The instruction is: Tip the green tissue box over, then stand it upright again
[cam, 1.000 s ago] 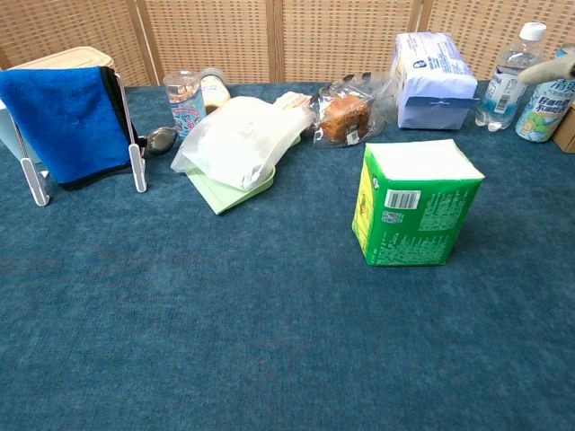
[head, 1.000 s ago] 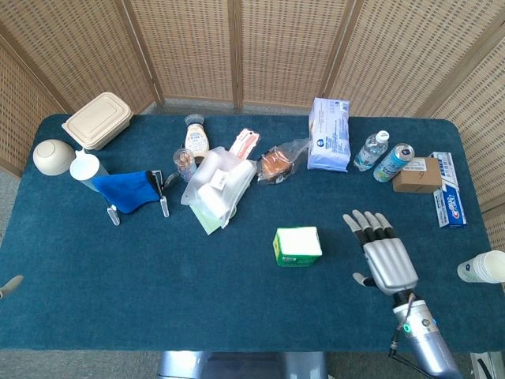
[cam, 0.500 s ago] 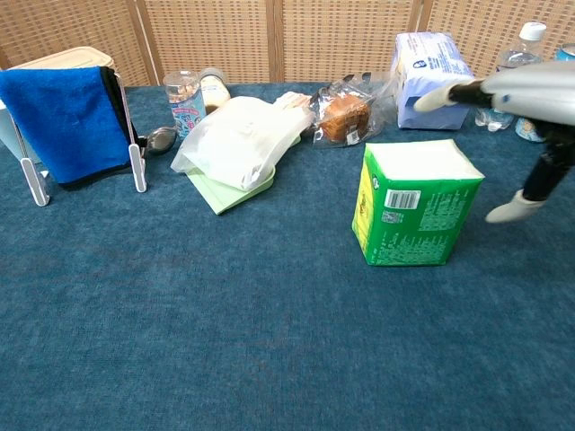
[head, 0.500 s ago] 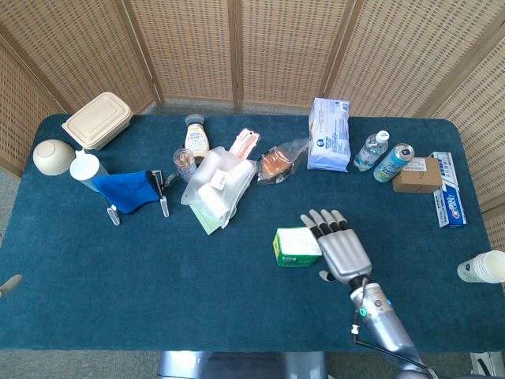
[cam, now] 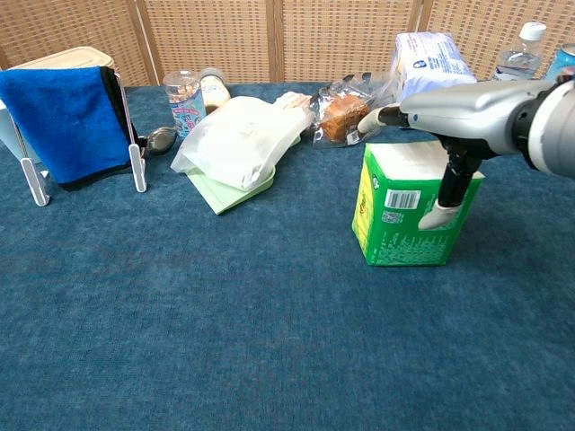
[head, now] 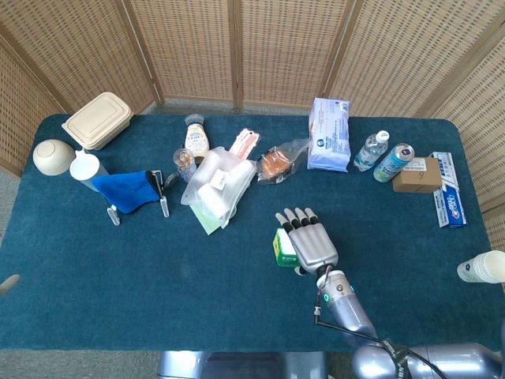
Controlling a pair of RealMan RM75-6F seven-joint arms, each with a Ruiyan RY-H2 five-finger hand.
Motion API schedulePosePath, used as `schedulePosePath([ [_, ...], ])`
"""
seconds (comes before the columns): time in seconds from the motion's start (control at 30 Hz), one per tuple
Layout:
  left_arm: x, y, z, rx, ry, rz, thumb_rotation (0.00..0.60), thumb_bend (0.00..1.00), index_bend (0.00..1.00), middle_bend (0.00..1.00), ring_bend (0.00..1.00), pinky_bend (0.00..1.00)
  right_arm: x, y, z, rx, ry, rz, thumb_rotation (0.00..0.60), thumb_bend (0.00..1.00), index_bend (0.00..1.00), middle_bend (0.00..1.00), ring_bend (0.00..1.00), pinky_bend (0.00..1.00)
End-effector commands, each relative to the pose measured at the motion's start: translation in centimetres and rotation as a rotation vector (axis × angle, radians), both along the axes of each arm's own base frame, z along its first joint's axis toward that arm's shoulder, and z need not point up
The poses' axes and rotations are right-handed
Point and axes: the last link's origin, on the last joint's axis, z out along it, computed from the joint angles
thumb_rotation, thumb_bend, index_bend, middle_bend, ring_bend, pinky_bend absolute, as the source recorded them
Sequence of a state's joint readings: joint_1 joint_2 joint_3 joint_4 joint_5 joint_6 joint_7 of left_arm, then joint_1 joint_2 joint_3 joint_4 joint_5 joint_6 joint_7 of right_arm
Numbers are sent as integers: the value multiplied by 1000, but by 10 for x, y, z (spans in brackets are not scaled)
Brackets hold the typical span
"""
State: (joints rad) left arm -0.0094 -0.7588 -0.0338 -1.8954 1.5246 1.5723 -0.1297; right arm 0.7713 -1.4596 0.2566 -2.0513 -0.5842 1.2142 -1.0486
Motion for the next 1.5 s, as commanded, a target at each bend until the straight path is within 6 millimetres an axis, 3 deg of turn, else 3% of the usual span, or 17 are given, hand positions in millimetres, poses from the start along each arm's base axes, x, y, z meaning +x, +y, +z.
schedulePosePath([
  [0.03, 0, 0, 1, 2, -1, 0, 600, 95, 0, 0, 0, 0, 1, -4, -3, -9, -2, -8, 600, 0, 188, 0, 0, 0],
  [0.33, 0, 0, 0, -3, -2, -1, 600, 94, 0, 0, 0, 0, 0, -5, -5, -54, -31, 32, 600, 22, 452, 0, 0, 0],
  [0.63, 0, -1, 0, -7, -1, -2, 600, 94, 0, 0, 0, 0, 3, 3, 0, -91, -101, 123, 600, 63, 529, 41, 0, 0],
  [0.83, 0, 0, -2, -12, 2, -1, 600, 94, 0, 0, 0, 0, 1, 1, 5, -67, -342, 161, 600, 94, 558, 66, 0, 0],
  [1.07, 1, 0, -5, -22, 6, 2, 600, 95, 0, 0, 0, 0, -26, -16, 2, -3, -596, 100, 600, 107, 571, 73, 0, 22],
  [1.3, 3, 0, -9, -35, 9, 3, 600, 95, 0, 0, 0, 0, -66, -27, -11, 0, -700, -21, 600, 133, 571, 75, 0, 25],
  [1.5, 3, 0, -10, -37, 10, 4, 600, 95, 0, 0, 0, 0, -87, -29, -13, -7, -729, -47, 600, 142, 569, 75, 0, 37],
])
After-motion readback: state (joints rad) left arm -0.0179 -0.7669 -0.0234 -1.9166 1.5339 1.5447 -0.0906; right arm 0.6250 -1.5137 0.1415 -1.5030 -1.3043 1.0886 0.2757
